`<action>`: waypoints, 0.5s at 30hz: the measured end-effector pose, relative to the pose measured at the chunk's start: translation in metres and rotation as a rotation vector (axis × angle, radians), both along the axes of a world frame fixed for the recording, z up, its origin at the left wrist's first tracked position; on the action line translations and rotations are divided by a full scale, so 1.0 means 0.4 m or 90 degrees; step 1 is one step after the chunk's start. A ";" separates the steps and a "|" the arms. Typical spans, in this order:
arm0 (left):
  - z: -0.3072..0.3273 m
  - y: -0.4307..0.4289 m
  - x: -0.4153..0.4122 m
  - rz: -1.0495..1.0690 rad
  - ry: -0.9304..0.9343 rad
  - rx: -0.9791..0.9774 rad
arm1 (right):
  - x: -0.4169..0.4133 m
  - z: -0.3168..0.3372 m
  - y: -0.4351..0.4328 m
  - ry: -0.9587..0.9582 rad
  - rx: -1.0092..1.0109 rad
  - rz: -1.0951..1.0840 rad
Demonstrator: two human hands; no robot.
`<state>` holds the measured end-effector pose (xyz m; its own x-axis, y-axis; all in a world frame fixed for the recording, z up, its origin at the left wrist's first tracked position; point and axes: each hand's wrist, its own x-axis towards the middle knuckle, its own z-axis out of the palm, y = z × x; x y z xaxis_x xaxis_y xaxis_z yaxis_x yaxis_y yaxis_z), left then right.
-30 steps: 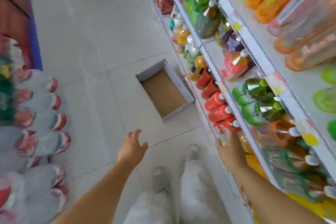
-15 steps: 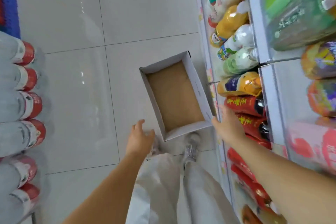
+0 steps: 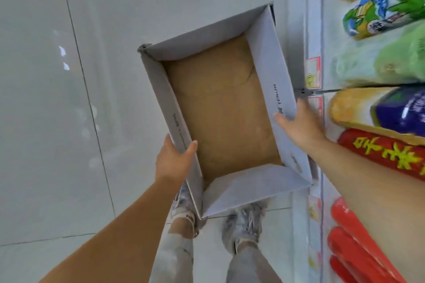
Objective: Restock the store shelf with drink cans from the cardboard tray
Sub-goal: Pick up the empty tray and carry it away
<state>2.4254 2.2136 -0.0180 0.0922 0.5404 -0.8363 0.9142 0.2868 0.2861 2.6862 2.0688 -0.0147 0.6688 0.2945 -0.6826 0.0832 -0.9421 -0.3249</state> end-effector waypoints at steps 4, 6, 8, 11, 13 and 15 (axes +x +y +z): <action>-0.024 -0.021 -0.006 0.026 -0.015 0.047 | 0.015 -0.035 -0.011 -0.017 0.001 -0.013; -0.020 -0.019 -0.004 0.027 -0.023 0.068 | 0.018 -0.033 -0.011 -0.028 0.005 0.006; 0.002 -0.007 0.005 0.029 -0.040 0.081 | 0.020 -0.017 -0.002 -0.040 0.010 0.014; 0.064 0.038 0.021 0.028 -0.050 0.098 | 0.021 0.044 0.023 -0.074 0.008 0.013; 0.130 0.078 0.029 0.028 -0.058 0.110 | 0.020 0.115 0.053 -0.085 0.014 -0.001; 0.220 0.126 0.032 0.028 -0.066 0.121 | 0.018 0.208 0.096 -0.099 0.018 -0.004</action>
